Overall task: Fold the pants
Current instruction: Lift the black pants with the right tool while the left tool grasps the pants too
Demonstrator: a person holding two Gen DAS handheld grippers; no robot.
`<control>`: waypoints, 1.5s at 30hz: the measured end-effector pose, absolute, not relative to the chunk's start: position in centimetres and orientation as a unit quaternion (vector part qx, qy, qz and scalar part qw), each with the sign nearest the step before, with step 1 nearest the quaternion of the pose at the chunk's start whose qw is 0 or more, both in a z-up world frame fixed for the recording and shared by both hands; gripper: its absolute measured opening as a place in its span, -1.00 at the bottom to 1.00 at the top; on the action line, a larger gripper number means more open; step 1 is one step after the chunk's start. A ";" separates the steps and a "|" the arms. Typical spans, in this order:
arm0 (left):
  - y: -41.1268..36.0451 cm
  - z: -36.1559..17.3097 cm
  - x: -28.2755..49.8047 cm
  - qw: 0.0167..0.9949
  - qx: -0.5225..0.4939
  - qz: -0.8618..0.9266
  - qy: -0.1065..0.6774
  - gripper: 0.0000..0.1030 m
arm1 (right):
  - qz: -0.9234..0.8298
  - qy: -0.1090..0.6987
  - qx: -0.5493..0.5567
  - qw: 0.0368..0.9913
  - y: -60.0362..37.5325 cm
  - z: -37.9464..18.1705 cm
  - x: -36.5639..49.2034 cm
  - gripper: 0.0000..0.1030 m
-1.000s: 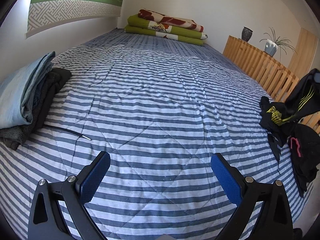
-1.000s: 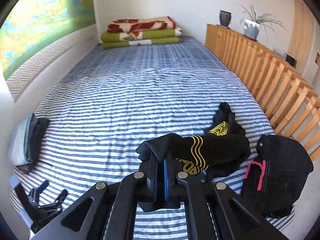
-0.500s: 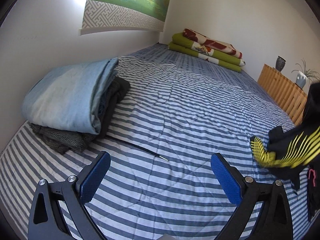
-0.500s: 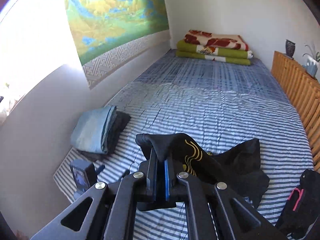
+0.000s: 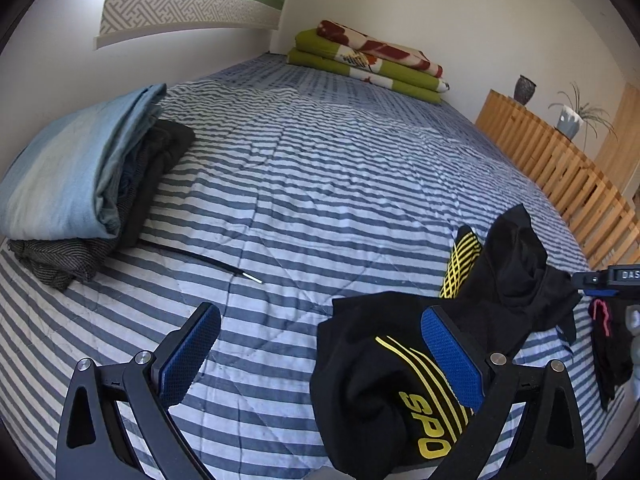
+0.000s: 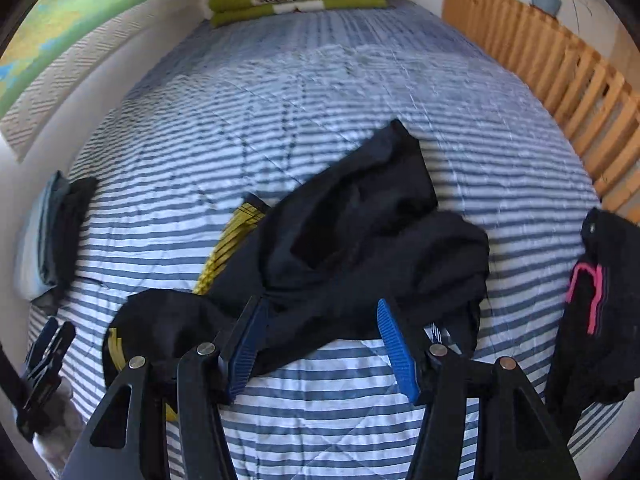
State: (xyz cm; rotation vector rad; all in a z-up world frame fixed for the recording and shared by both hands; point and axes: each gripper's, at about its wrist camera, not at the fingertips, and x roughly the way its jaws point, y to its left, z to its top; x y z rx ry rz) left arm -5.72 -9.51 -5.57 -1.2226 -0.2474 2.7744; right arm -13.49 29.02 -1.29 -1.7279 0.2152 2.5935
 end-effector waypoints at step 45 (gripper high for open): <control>8.4 -1.1 -3.0 0.197 -0.448 0.868 0.080 0.52 | 0.869 0.223 -0.438 -0.063 40.6 0.0 10.0 -0.01</control>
